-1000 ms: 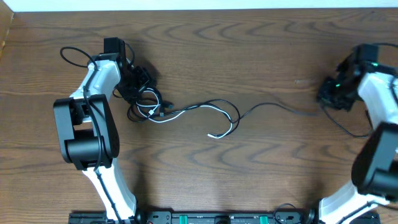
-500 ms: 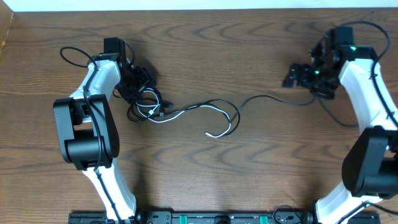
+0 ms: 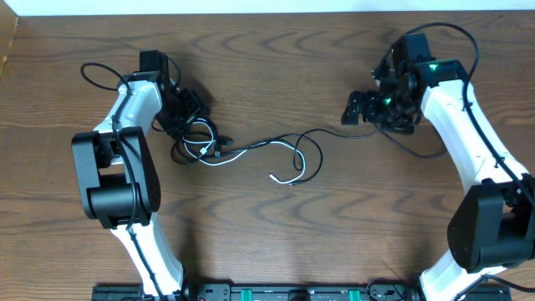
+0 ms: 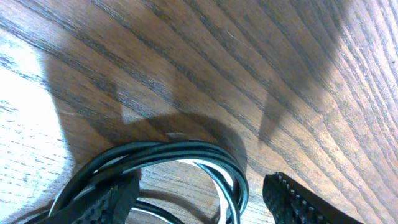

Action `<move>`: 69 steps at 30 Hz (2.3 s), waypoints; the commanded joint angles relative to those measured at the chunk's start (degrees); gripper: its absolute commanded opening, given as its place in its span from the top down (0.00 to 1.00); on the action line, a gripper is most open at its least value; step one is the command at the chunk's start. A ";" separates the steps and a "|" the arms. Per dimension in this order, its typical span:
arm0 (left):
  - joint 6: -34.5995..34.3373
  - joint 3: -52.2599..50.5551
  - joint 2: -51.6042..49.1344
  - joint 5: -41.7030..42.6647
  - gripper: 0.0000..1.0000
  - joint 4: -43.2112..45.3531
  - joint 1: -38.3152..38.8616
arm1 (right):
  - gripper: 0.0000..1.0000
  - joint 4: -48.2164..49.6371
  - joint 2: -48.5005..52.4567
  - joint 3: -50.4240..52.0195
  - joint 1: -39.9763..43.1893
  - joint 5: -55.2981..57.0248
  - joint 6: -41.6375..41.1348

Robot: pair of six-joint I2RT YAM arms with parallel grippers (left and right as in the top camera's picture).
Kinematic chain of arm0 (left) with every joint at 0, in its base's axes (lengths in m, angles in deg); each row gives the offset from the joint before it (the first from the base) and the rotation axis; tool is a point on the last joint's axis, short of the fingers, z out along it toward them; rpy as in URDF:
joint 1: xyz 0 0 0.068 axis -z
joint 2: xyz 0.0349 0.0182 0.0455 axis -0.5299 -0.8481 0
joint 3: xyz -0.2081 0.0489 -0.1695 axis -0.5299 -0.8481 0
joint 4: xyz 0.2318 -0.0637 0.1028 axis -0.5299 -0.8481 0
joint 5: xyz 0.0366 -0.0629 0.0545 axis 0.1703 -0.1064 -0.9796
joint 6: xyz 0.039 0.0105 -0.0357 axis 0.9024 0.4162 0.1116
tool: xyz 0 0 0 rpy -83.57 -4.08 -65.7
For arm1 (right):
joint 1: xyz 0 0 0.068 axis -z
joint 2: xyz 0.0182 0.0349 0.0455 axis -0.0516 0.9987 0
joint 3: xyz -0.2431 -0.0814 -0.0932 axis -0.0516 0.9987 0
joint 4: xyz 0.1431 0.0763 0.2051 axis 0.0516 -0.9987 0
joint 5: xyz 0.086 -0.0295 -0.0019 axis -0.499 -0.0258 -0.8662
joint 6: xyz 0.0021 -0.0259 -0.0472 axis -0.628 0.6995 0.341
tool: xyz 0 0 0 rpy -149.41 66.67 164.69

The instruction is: Untangle cables

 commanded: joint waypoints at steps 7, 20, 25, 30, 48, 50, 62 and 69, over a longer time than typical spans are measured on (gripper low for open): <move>0.28 -0.66 -0.85 -2.64 0.29 -0.63 -0.33 | 0.18 0.66 -0.09 0.57 -4.02 -8.46 -13.42; 0.31 -0.66 -0.85 -2.64 0.30 -0.63 -0.33 | 0.14 9.60 0.24 1.46 -24.17 14.36 -19.47; 0.28 -0.66 -0.85 -2.64 0.30 -0.63 -0.33 | 0.17 8.59 1.88 1.46 -29.11 19.65 -23.45; 0.28 -0.66 -0.85 -2.64 0.30 -0.63 -0.33 | 0.19 8.83 5.38 1.46 -31.78 19.63 -24.44; 0.28 -0.66 -0.85 -2.69 0.30 -0.59 -0.33 | 0.99 6.10 2.08 -11.74 -22.38 11.63 -12.17; 0.28 -0.66 -0.85 -2.69 0.30 -0.57 -0.33 | 0.99 6.51 -0.90 -13.79 -20.55 10.60 -12.17; 0.31 -0.66 -0.85 -2.69 0.30 -0.59 -0.33 | 0.99 8.22 -13.18 -14.36 -14.10 10.16 -6.80; 0.31 -0.66 -0.85 -2.71 0.30 -0.59 -0.33 | 0.99 10.12 -19.41 -14.36 -8.74 11.98 -6.82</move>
